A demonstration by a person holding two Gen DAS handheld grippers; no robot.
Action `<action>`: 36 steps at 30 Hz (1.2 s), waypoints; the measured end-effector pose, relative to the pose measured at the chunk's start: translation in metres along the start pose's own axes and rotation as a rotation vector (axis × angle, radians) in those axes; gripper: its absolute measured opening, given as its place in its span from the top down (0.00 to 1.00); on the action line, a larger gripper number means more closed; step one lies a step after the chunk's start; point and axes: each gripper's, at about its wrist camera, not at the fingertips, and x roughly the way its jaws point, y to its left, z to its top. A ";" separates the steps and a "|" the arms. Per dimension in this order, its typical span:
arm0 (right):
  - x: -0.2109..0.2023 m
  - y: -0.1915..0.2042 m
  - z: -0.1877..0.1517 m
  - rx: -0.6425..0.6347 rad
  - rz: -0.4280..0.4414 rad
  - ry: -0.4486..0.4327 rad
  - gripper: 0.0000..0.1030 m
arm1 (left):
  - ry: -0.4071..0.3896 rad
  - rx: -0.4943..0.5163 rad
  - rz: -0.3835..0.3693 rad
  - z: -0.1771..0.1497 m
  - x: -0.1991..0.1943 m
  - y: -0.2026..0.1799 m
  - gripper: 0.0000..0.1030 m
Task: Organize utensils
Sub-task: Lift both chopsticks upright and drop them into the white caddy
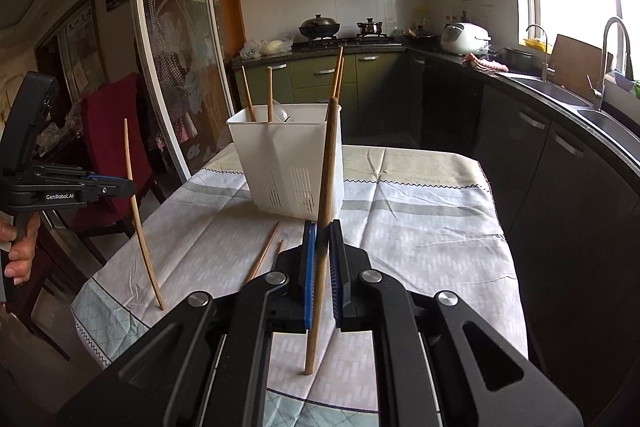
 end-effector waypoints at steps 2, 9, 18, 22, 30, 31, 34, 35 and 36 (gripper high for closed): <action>-0.007 0.003 -0.004 -0.010 -0.002 -0.008 0.93 | -0.008 0.001 -0.001 -0.004 -0.004 0.000 0.94; -0.024 0.008 -0.016 -0.024 -0.003 -0.026 0.93 | -0.037 0.019 0.004 -0.017 -0.019 -0.004 0.94; -0.026 0.009 -0.017 -0.023 0.004 -0.025 0.93 | -0.063 0.022 0.001 -0.024 -0.028 -0.007 0.94; -0.028 0.008 -0.013 -0.020 0.018 -0.025 0.93 | -0.085 0.029 0.001 -0.022 -0.033 -0.009 0.94; -0.032 0.007 0.007 -0.009 0.055 -0.041 0.93 | -0.135 0.039 -0.018 -0.001 -0.054 -0.015 0.94; -0.033 0.007 0.011 -0.009 0.058 -0.046 0.93 | -0.146 0.040 -0.023 0.005 -0.058 -0.016 0.94; -0.038 0.007 0.019 -0.016 0.059 -0.068 0.93 | -0.189 0.047 -0.034 0.029 -0.072 -0.019 0.94; -0.039 0.007 0.021 -0.015 0.060 -0.072 0.93 | -0.211 0.053 -0.034 0.038 -0.078 -0.022 0.94; -0.039 0.006 0.023 -0.014 0.061 -0.075 0.93 | -0.239 0.059 -0.031 0.049 -0.083 -0.024 0.94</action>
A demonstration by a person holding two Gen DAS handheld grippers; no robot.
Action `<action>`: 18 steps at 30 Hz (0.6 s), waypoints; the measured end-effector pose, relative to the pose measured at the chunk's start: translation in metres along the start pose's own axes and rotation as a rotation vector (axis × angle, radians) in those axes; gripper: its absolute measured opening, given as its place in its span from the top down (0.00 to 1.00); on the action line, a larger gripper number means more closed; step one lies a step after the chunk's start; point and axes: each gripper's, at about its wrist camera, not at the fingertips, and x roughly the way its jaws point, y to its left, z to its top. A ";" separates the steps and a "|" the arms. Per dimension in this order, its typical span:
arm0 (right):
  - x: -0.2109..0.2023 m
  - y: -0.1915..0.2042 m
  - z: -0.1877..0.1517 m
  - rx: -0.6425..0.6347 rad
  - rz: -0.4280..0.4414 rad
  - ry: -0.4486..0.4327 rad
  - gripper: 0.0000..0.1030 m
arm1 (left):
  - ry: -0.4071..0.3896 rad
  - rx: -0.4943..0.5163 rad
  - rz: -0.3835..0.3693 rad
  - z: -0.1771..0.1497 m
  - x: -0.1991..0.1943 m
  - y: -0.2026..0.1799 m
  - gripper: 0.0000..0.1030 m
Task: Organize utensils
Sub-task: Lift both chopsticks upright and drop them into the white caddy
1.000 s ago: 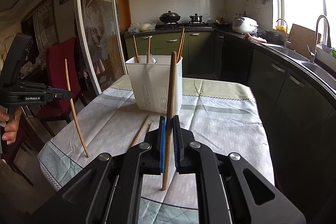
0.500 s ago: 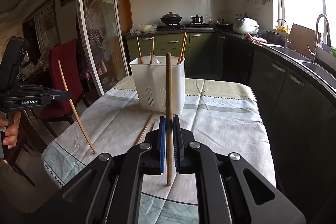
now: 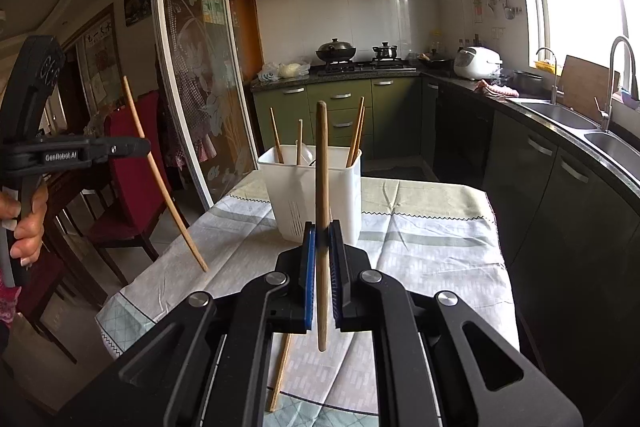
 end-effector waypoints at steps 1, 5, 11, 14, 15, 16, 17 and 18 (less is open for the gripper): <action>0.000 -0.001 0.001 0.001 -0.001 -0.001 0.93 | -0.027 0.005 0.003 0.011 -0.002 -0.002 0.94; 0.004 -0.009 0.000 0.015 -0.004 0.008 0.93 | -0.112 0.009 0.009 0.057 0.001 -0.006 0.94; 0.009 -0.026 0.000 0.045 -0.017 0.018 0.93 | -0.183 0.012 0.030 0.108 0.032 -0.014 0.94; 0.010 -0.033 0.008 0.057 -0.019 0.004 0.93 | -0.178 0.010 0.039 0.117 0.057 -0.015 0.94; 0.009 -0.035 0.012 0.060 -0.015 -0.003 0.93 | -0.172 0.006 0.041 0.119 0.067 -0.014 0.94; 0.009 -0.035 0.017 0.061 -0.009 -0.014 0.93 | -0.164 0.002 0.042 0.119 0.076 -0.012 0.94; 0.008 -0.035 0.024 0.058 -0.005 -0.028 0.93 | -0.151 -0.002 0.045 0.119 0.085 -0.011 0.94; 0.007 -0.035 0.031 0.050 -0.003 -0.043 0.93 | -0.134 -0.006 0.047 0.119 0.094 -0.009 0.94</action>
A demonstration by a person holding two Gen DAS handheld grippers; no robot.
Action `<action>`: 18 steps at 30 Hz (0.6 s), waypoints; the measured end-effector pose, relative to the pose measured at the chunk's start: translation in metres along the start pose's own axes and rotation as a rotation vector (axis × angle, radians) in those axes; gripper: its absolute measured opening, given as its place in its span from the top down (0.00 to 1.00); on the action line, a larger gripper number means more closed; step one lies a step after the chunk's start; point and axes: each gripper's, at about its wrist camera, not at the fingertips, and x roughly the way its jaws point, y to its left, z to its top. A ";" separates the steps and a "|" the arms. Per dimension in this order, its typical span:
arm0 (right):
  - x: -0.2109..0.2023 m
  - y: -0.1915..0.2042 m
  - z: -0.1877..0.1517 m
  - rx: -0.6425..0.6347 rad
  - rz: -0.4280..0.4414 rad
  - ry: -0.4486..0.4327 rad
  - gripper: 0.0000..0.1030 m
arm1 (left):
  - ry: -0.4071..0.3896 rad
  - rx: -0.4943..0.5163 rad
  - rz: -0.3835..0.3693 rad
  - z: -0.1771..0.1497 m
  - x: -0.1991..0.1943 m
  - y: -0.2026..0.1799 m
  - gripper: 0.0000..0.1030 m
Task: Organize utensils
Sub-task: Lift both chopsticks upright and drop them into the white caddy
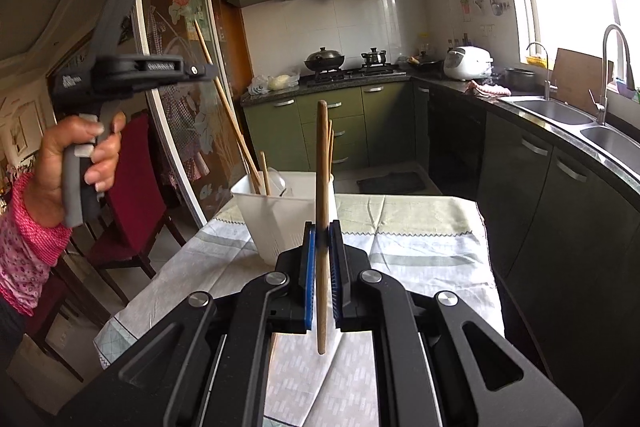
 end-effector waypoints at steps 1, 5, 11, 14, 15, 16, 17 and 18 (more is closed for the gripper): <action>-0.001 0.002 0.008 -0.008 0.001 -0.015 0.93 | 0.016 -0.005 0.001 -0.003 0.008 0.002 0.94; -0.005 0.011 0.043 -0.039 0.008 -0.082 0.93 | 0.078 -0.009 0.016 -0.018 0.035 0.009 0.94; 0.005 0.024 0.089 -0.044 0.013 -0.157 0.93 | 0.172 -0.014 0.008 -0.046 0.065 0.017 0.93; 0.019 0.028 0.107 -0.039 0.005 -0.181 0.93 | 0.178 -0.023 0.003 -0.053 0.064 0.022 0.91; 0.026 0.029 0.113 -0.034 0.007 -0.183 0.93 | 0.174 -0.030 -0.002 -0.055 0.060 0.023 0.90; 0.032 0.031 0.117 -0.029 0.007 -0.186 0.93 | 0.168 -0.035 -0.007 -0.054 0.056 0.025 0.90; 0.039 0.029 0.123 -0.023 0.008 -0.191 0.93 | 0.158 -0.038 -0.009 -0.053 0.050 0.027 0.87; 0.047 0.029 0.128 -0.017 0.006 -0.195 0.93 | 0.146 -0.041 -0.010 -0.052 0.043 0.029 0.86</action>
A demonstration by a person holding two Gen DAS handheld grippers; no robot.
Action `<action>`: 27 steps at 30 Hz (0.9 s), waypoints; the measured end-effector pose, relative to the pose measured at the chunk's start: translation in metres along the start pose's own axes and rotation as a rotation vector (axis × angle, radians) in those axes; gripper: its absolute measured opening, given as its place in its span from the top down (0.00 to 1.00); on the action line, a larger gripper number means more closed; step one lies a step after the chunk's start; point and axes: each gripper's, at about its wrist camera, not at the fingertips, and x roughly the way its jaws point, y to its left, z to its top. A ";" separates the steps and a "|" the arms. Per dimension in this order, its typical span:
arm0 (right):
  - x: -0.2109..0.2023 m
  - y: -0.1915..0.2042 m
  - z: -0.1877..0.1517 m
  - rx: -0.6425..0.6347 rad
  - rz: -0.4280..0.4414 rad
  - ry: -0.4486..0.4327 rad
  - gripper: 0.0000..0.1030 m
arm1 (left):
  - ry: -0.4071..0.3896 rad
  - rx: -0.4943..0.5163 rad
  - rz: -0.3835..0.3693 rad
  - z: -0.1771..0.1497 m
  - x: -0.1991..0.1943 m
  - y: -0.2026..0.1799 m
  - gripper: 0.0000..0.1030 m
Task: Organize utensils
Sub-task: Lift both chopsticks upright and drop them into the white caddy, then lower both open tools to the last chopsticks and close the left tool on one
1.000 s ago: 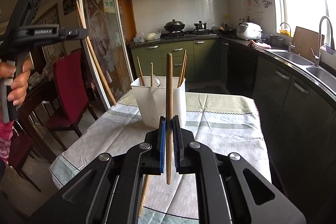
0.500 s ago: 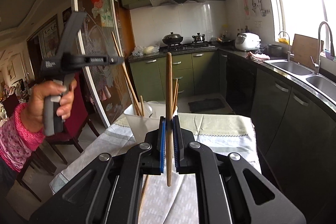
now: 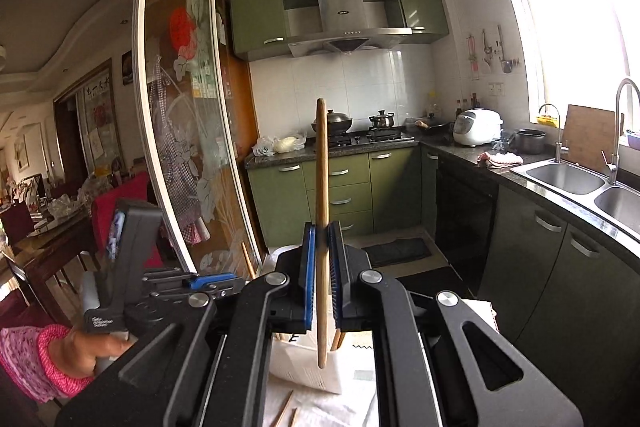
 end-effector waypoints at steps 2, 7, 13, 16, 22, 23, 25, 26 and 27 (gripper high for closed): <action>0.014 -0.001 0.005 0.020 0.001 -0.009 0.93 | -0.018 -0.001 -0.008 -0.003 -0.014 0.003 0.77; 0.058 -0.002 0.012 0.036 -0.019 0.006 0.93 | -0.001 0.023 -0.022 -0.025 -0.037 0.004 0.75; 0.102 -0.005 -0.019 0.029 -0.048 0.116 0.93 | 0.096 0.018 -0.046 -0.067 -0.040 0.012 0.75; 0.117 -0.009 -0.036 0.023 -0.056 0.169 0.93 | 0.157 -0.005 -0.057 -0.086 -0.034 0.019 0.75; 0.133 -0.007 -0.060 0.000 -0.040 0.231 0.82 | 0.254 -0.055 -0.058 -0.109 -0.018 0.030 0.75; 0.131 -0.005 -0.063 -0.001 -0.037 0.234 0.81 | 0.261 -0.054 -0.054 -0.112 -0.017 0.030 0.75; 0.124 -0.003 -0.063 -0.004 -0.040 0.222 0.80 | 0.278 -0.043 -0.052 -0.115 -0.015 0.026 0.72; 0.116 -0.003 -0.064 -0.002 -0.038 0.211 0.80 | 0.286 -0.037 -0.054 -0.118 -0.014 0.024 0.69; 0.107 -0.004 -0.063 0.003 -0.033 0.198 0.80 | 0.294 -0.031 -0.053 -0.120 -0.013 0.021 0.68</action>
